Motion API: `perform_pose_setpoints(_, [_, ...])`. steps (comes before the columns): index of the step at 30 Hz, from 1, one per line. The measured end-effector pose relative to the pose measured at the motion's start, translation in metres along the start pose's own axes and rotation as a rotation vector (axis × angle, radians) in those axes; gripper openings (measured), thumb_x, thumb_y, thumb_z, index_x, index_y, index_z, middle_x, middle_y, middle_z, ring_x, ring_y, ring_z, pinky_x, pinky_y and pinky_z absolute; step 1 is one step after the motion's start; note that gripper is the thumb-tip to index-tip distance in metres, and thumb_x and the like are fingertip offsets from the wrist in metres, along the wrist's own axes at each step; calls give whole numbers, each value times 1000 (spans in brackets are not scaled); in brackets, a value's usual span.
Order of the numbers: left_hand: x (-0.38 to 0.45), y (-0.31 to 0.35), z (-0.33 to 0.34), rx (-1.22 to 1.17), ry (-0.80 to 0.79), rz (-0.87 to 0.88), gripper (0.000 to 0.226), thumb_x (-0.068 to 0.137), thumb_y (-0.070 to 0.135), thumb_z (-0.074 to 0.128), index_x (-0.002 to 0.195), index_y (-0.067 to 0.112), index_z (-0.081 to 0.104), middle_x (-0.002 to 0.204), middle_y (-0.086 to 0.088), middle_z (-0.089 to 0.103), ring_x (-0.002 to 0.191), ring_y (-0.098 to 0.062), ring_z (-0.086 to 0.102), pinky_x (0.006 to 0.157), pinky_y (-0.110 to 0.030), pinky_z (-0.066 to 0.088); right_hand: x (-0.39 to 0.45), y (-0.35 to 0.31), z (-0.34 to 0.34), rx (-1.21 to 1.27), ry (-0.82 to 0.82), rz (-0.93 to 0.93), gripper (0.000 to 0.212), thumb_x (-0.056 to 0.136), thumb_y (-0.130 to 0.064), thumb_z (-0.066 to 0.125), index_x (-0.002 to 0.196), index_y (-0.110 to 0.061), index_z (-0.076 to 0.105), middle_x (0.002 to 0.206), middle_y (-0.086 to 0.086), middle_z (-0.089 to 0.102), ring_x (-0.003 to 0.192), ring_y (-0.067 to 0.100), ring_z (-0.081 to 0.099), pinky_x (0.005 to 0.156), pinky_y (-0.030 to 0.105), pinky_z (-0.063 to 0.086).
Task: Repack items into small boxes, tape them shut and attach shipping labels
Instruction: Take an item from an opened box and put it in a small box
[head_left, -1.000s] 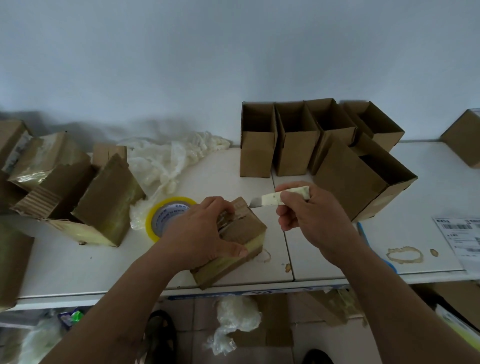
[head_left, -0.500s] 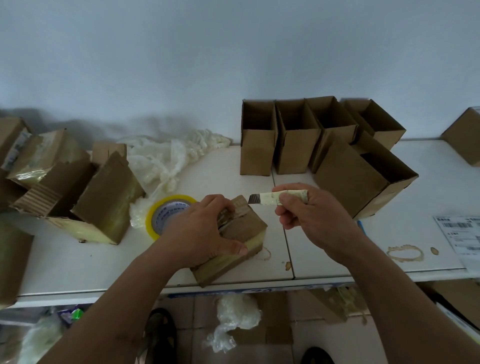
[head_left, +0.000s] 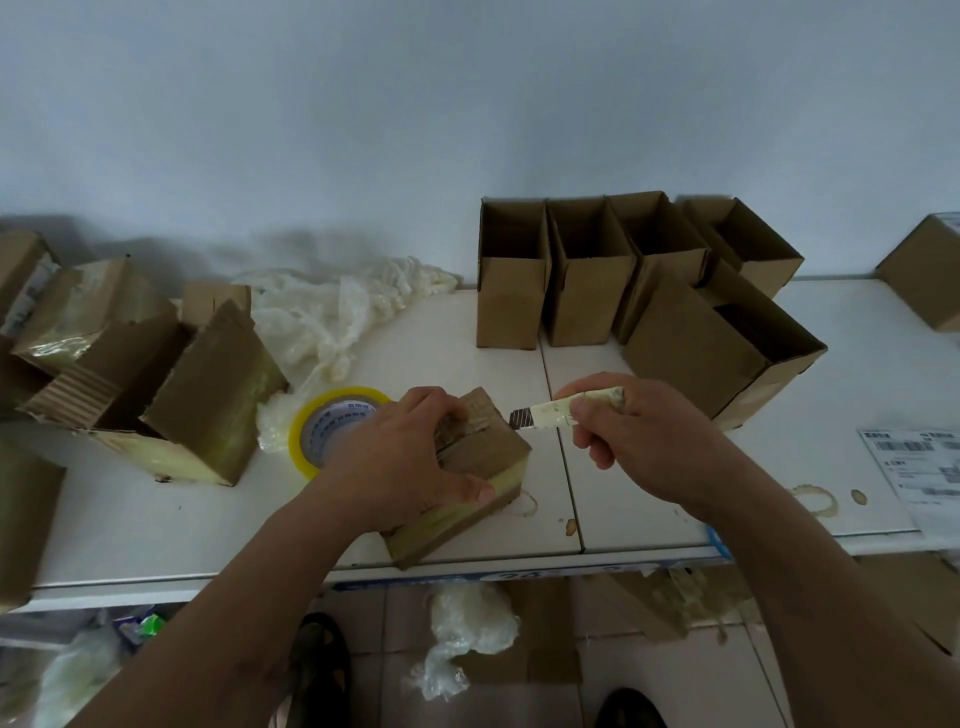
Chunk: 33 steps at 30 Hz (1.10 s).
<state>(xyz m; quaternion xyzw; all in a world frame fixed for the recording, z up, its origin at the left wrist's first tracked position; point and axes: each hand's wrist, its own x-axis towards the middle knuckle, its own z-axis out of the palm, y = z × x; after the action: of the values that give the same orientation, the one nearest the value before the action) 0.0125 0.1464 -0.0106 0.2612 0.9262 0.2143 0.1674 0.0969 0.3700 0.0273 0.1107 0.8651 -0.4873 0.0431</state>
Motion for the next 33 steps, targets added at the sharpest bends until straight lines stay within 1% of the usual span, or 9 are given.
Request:
perform_pose_setpoints(5, [0,5,3,39,25,-32,84,65,73,69,133,32,44,138,13,37,118,-13,45,94,-38,47,-5,1,-6,45,21,47,20,100,-17,48,96,-26,65,69,-1,64,54,3,55,53,13,47])
perform_pose_setpoints(9, [-3,19,5,124,96,-58,83,74,85,38,133,28,49,147,10,29,118,-19,51,91,-39,51,-4,1,-9,224,161,70,16,100,-18,51,96,-23,65,67,0,62,52,5,55,52,16,49])
perform_pose_setpoints(14, [-9,25,-4,122,-27,112,39,100,35,45,137,22,49,156,10,19,102,-11,54,83,-20,42,-3,6,-14,364,284,144,10,98,-23,55,97,-21,65,69,4,61,57,10,55,55,24,50])
perform_pose_setpoints(17, [-10,11,-10,120,-217,174,66,95,21,57,153,23,25,161,16,5,124,-9,44,99,-15,35,-2,10,-14,354,290,180,12,99,-20,54,101,-21,66,70,5,59,58,12,54,51,22,48])
perform_pose_setpoints(22, [-8,8,-9,378,-45,250,79,81,61,64,147,34,31,159,19,10,147,-16,4,118,-37,17,-1,10,-13,428,246,225,11,98,-20,55,102,-17,65,72,6,61,60,14,55,57,27,50])
perform_pose_setpoints(26, [-2,14,-5,355,-49,278,81,77,71,60,141,26,38,161,20,2,148,-8,-15,120,-36,7,-4,8,-15,468,284,181,10,97,-17,56,102,-13,63,73,6,60,62,14,55,61,29,52])
perform_pose_setpoints(29, [1,15,-2,296,-38,251,59,74,73,60,107,25,47,159,16,16,149,-10,-6,120,-35,10,-8,7,-17,520,344,152,7,96,-14,56,96,-15,62,70,5,57,60,14,53,62,29,52])
perform_pose_setpoints(31, [3,16,1,286,9,220,64,70,79,56,101,25,47,148,11,33,146,-16,13,118,-36,17,-11,6,-17,534,384,137,8,96,-12,56,93,-16,62,67,4,55,57,12,51,59,27,50])
perform_pose_setpoints(33, [5,17,3,273,88,167,70,66,83,55,99,22,44,121,7,40,120,-16,39,101,-33,34,-13,7,-17,482,444,122,10,96,-13,56,90,-18,61,66,4,55,56,12,51,58,26,50])
